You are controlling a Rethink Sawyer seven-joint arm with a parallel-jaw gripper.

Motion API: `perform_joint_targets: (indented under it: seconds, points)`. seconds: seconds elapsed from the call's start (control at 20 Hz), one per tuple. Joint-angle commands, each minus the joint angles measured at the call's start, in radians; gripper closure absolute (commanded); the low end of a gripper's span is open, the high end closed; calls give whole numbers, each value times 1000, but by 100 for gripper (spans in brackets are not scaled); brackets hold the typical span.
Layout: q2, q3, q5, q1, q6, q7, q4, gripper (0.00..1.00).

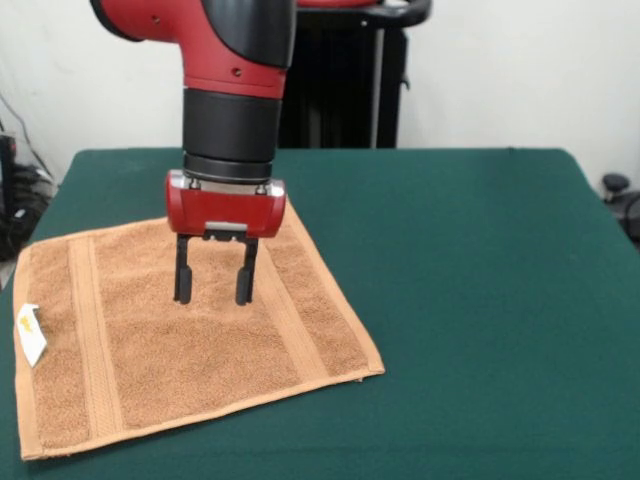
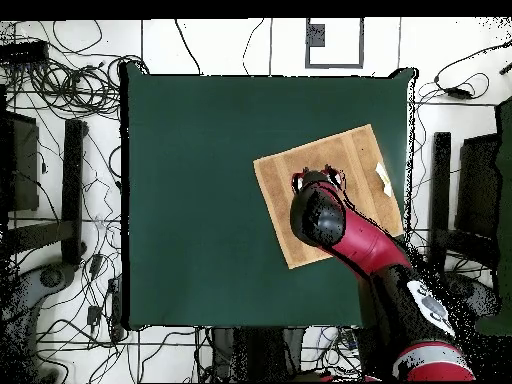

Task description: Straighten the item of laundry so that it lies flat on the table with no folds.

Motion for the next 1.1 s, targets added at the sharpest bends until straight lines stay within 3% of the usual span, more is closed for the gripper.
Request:
perform_joint_targets:
  seconds: [0.05, 1.1]
  points:
    - [54, 91, -17, 22, -38, 284, 84, 0]
    - [86, 75, 7, 30, -56, 288, 69, 0]
